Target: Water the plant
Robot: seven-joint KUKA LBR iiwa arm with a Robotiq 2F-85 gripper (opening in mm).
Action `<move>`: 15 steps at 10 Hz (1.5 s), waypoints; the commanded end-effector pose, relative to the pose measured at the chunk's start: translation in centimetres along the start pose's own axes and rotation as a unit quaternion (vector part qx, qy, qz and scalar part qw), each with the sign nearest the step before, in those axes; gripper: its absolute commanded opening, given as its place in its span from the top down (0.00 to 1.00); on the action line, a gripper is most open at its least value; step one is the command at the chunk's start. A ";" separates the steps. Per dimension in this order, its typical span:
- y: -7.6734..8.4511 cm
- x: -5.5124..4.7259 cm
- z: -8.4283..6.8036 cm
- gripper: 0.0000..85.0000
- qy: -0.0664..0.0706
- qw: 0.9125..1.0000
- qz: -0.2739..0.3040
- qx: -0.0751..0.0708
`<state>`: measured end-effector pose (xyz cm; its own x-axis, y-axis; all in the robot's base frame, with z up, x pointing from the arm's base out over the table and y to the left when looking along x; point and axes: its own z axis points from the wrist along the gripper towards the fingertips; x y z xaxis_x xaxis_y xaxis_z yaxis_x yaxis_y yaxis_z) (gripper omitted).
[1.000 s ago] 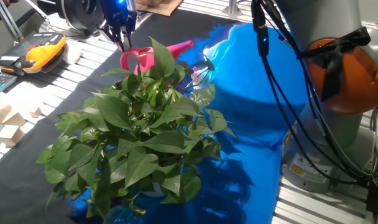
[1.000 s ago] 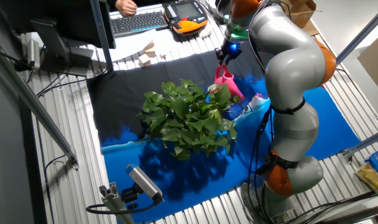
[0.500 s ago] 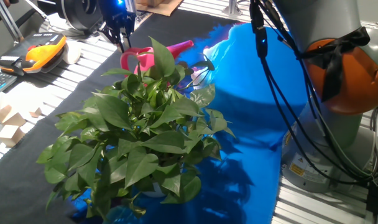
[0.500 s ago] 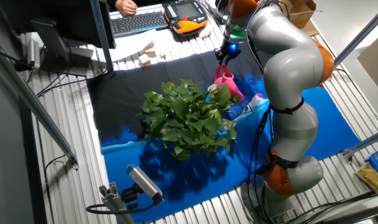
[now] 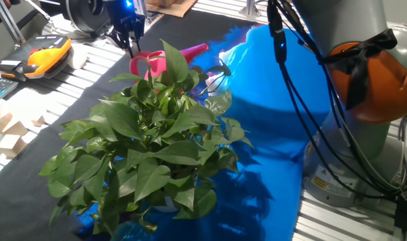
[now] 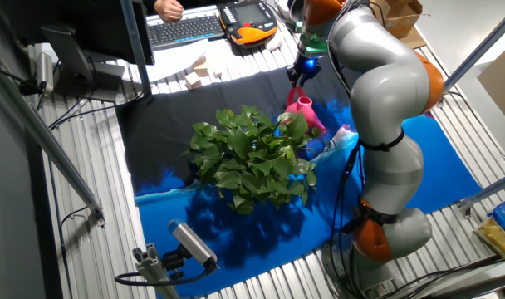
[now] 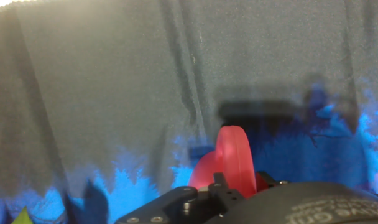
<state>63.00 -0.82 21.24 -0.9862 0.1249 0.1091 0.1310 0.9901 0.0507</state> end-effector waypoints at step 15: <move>0.5 0.0 1.0 0.00 -0.007 1.000 0.008 0.005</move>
<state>62.98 -0.28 20.28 -0.9855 0.1410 0.0947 0.1452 0.9887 0.0384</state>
